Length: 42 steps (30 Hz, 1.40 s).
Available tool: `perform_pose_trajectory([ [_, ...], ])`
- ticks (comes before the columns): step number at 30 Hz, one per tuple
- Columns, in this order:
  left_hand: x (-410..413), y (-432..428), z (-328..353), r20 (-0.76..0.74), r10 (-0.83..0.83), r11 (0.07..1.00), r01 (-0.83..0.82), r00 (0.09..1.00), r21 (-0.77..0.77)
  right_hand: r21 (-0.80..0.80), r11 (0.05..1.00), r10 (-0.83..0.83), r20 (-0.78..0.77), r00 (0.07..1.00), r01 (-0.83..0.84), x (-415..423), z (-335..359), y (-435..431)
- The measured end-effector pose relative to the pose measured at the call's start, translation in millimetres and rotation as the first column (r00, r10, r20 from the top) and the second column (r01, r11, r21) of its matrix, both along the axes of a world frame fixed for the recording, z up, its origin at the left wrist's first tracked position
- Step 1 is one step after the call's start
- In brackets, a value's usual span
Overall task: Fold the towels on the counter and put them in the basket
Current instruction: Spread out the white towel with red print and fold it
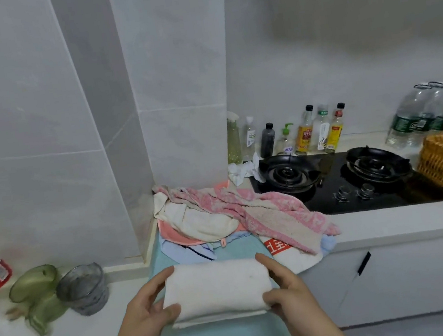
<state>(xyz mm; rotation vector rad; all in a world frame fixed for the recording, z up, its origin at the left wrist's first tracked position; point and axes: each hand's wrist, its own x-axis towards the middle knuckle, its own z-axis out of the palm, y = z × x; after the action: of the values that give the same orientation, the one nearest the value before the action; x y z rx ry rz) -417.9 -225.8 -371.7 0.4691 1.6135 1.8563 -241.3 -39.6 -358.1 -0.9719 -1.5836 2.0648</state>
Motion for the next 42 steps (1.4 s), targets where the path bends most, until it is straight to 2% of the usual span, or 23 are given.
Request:
perform_pose_trajectory([
  [6, 0, 4, 77, 0.017, -0.045, 0.997, 0.044, 0.999, 0.063, 0.046, 0.998, -0.038, -0.089, 0.995, 0.042, 18, 79, -9],
  [12, 17, 53, 117, -0.004, -0.138, 0.987, 0.138, 0.99, 0.084, 0.095, 0.983, -0.144, -0.129, 0.981, 0.157, 52, 121, 21],
  [21, 87, 157, 135, -0.044, -0.267, 0.958, 0.27, 0.963, 0.095, 0.021, 0.975, -0.217, -0.15, 0.964, 0.223, 144, 141, 109],
  [28, 126, 217, 153, -0.083, -0.345, 0.925, 0.354, 0.935, 0.136, 0.062, 0.968, -0.229, -0.176, 0.957, 0.243, 190, 156, 159],
  [35, 140, 279, 159, -0.138, -0.388, 0.904, 0.406, 0.911, 0.138, 0.045, 0.948, -0.303, -0.18, 0.936, 0.315, 208, 163, 211],
  [42, 129, 373, 140, -0.134, -0.403, 0.898, 0.419, 0.905, 0.132, 0.089, 0.941, -0.319, -0.089, 0.943, 0.327, 203, 157, 300],
])
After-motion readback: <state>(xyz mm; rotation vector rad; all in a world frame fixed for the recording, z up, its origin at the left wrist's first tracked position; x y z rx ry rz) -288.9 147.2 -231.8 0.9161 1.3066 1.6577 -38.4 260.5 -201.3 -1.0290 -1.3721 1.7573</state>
